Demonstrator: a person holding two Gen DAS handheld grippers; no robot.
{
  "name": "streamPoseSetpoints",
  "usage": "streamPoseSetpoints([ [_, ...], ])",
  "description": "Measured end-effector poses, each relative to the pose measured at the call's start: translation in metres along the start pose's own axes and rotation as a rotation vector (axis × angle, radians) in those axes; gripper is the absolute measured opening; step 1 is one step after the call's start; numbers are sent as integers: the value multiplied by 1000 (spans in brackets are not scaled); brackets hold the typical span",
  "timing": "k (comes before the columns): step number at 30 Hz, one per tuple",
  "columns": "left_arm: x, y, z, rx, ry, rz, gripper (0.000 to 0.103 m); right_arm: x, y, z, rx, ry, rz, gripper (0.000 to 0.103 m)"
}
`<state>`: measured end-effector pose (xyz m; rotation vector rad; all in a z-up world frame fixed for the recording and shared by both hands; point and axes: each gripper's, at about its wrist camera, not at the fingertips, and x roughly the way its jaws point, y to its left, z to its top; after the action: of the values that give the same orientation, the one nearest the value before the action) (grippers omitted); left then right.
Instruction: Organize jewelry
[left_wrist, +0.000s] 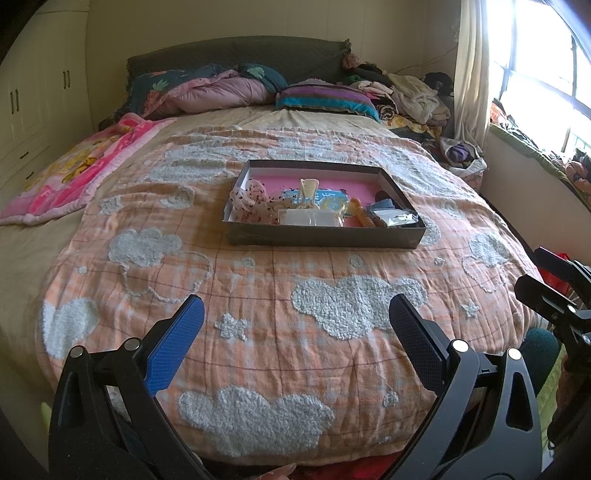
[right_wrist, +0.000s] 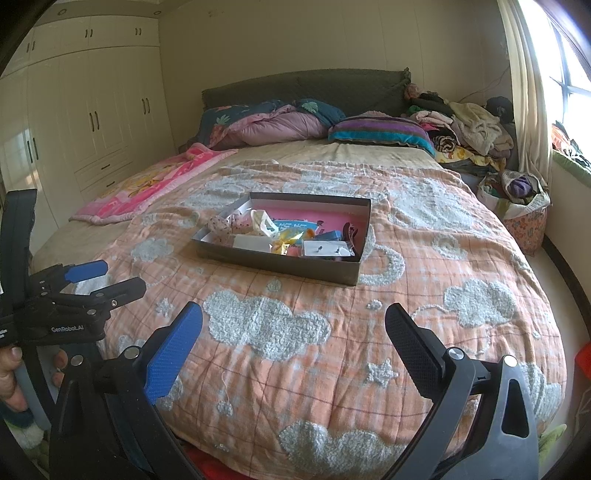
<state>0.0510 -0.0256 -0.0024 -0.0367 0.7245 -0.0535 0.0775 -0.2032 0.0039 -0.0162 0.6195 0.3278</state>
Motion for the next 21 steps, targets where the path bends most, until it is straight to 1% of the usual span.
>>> streamPoseSetpoints([
  [10, 0, 1, 0, 3, 2, 4, 94, 0, 1, 0, 0, 1, 0, 99],
  [16, 1, 2, 0, -11, 13, -14, 94, 1, 0, 0, 5, 2, -5, 99],
  [19, 6, 4, -1, -28, 26, -3, 94, 3, -4, 0, 15, 7, -11, 99],
  [21, 11, 6, -1, -39, 35, 25, 94, 6, -9, 0, 26, 9, -20, 99],
])
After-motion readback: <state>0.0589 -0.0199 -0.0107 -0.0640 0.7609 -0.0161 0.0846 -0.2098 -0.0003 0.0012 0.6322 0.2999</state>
